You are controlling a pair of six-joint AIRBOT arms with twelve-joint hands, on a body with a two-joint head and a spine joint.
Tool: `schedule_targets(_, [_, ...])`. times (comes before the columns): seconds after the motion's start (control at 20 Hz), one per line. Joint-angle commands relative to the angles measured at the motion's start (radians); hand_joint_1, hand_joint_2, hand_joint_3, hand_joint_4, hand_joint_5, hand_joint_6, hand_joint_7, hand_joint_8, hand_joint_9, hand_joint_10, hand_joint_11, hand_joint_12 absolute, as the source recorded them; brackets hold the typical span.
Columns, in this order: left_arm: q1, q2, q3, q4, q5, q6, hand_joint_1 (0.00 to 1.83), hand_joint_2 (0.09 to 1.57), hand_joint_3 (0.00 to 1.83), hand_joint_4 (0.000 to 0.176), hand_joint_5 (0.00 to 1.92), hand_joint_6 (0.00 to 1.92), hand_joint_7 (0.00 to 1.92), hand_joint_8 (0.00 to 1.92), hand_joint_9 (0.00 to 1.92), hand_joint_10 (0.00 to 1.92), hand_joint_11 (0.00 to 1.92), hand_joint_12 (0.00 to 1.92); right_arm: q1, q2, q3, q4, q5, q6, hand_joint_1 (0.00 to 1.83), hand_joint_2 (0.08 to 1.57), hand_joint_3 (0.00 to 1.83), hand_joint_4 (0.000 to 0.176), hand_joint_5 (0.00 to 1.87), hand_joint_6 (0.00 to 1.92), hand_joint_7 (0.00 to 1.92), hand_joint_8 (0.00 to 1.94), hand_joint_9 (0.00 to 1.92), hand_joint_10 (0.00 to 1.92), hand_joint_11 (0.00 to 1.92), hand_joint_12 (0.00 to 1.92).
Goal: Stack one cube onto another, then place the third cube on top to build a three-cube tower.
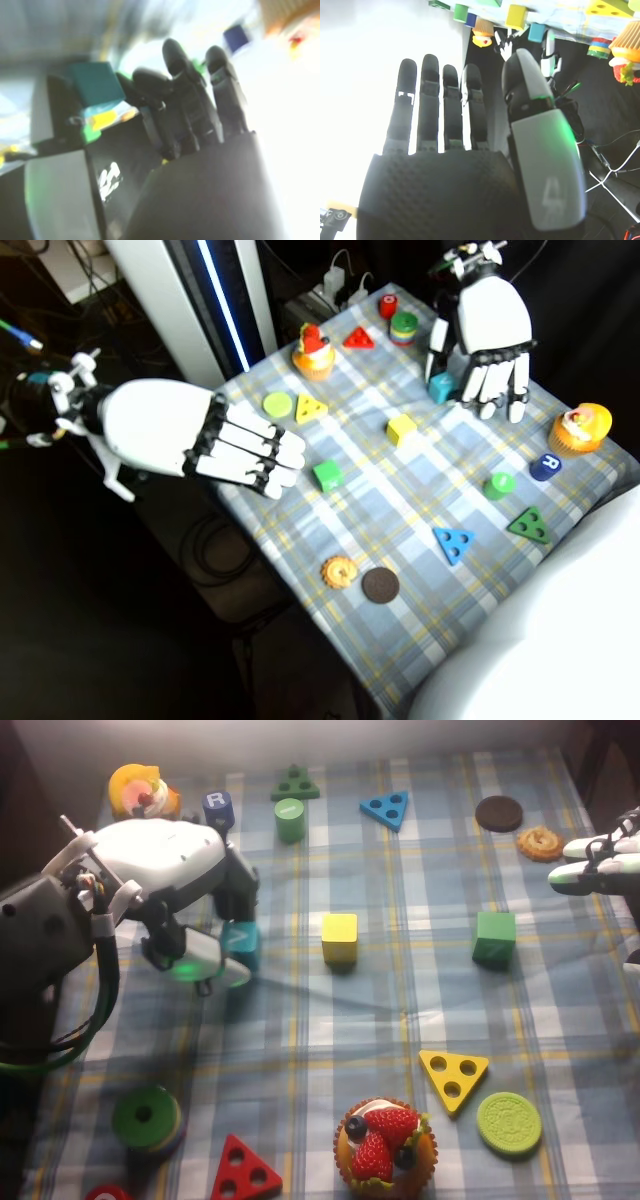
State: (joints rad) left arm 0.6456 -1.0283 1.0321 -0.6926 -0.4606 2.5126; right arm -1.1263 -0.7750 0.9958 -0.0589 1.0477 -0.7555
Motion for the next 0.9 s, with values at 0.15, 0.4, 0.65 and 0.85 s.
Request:
schedule_targets(0.15, [-0.022,0.020,-0.027,0.098,-0.127,-0.061,1.05,1.11,0.00,0.100,0.98,0.97,0.91,0.01,0.71,0.00,0.34,0.05,0.009,-0.003,0.003,0.021,0.116,0.007,0.93,1.24,0.00,0.000,0.48,0.00,0.42,0.00,0.46,0.00,0.06,1.07])
schedule_targets(0.4, [-0.039,0.031,-0.049,0.164,-0.163,-0.118,1.02,1.13,0.00,0.119,0.94,1.03,0.85,0.00,0.67,0.00,0.33,0.05,0.009,-0.005,0.003,0.021,0.116,0.007,0.90,1.24,0.00,0.000,0.48,0.00,0.41,0.00,0.44,0.00,0.03,1.10])
schedule_targets(0.65, [-0.069,0.009,-0.044,0.193,-0.165,-0.137,1.03,1.10,0.00,0.175,1.00,0.93,0.85,0.01,0.67,0.01,0.35,0.07,0.009,-0.011,0.007,0.021,0.116,0.007,0.85,1.25,0.00,0.000,0.46,0.00,0.41,0.00,0.45,0.00,0.05,1.11])
schedule_targets(0.85, [-0.088,-0.025,-0.020,0.197,-0.142,-0.137,1.03,1.10,0.00,0.176,1.01,0.93,0.87,0.01,0.69,0.01,0.36,0.08,0.011,-0.013,0.009,0.021,0.116,0.007,0.84,1.26,0.00,0.000,0.46,0.00,0.41,0.00,0.45,0.00,0.04,1.10])
